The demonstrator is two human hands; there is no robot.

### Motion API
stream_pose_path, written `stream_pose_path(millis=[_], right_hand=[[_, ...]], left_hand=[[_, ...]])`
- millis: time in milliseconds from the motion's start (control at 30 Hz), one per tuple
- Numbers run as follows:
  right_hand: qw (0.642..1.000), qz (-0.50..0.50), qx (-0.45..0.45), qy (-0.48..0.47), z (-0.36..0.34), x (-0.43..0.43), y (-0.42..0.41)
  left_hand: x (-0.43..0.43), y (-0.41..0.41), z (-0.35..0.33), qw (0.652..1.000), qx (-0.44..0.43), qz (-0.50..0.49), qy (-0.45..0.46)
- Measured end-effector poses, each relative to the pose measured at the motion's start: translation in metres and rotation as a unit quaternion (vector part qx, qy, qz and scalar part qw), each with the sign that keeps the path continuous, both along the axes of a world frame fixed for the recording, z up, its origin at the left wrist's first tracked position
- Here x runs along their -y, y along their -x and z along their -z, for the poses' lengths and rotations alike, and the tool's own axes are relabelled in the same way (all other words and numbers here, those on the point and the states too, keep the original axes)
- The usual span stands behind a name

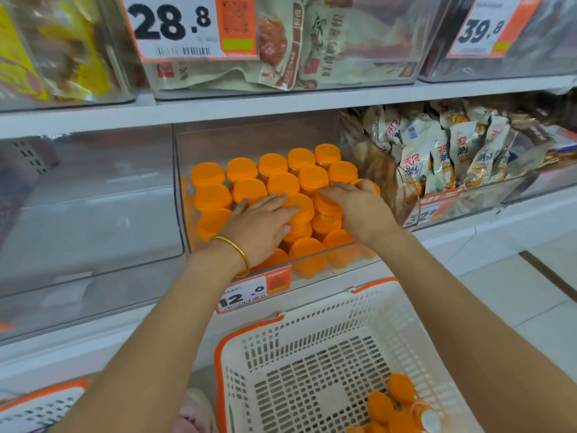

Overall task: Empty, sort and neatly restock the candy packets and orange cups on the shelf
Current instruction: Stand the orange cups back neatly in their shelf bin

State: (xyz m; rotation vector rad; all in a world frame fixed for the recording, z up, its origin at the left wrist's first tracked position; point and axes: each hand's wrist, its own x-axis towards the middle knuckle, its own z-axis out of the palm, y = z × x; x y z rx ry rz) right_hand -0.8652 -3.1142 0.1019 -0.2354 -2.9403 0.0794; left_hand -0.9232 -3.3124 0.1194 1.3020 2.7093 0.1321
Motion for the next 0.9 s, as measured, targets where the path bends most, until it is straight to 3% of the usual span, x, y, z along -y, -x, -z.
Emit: stream_pose_path(millis=[167, 267, 367, 467, 533, 633, 700, 900], right_hand=[[1.0, -0.013, -0.014, 0.018, 0.002, -0.002, -0.004], [0.984, 0.015, -0.131, 0.117, -0.01, -0.004, -0.03], [0.906, 0.029, -0.199, 0.373, -0.02, -0.002, -0.081], [0.825, 0.07, -0.154, 0.539, -0.009, -0.003, -0.142], [0.801, 0.137, -0.068, 0.578, 0.025, -0.013, -0.167], [0.816, 0.257, 0.086, 0.51, 0.107, -0.037, -0.182], [0.83, 0.286, 0.175, 0.445, 0.166, -0.051, -0.191], [0.828, 0.262, 0.413, 0.273, 0.291, -0.066, -0.239]], left_hand=[[0.0, 0.001, 0.003, 1.0, 0.004, -0.001, -0.022], [0.001, 0.0, 0.004, 0.994, -0.022, 0.005, -0.108], [-0.005, -0.025, -0.005, 0.956, -0.049, 0.077, -0.277], [-0.022, -0.07, 0.004, 0.923, -0.022, 0.16, -0.35], [-0.036, -0.098, 0.034, 0.938, 0.053, 0.18, -0.29], [-0.061, -0.127, 0.104, 0.969, 0.183, 0.147, -0.079], [-0.072, -0.143, 0.158, 0.961, 0.256, 0.105, 0.027], [-0.086, -0.194, 0.305, 0.91, 0.394, 0.013, 0.126]])
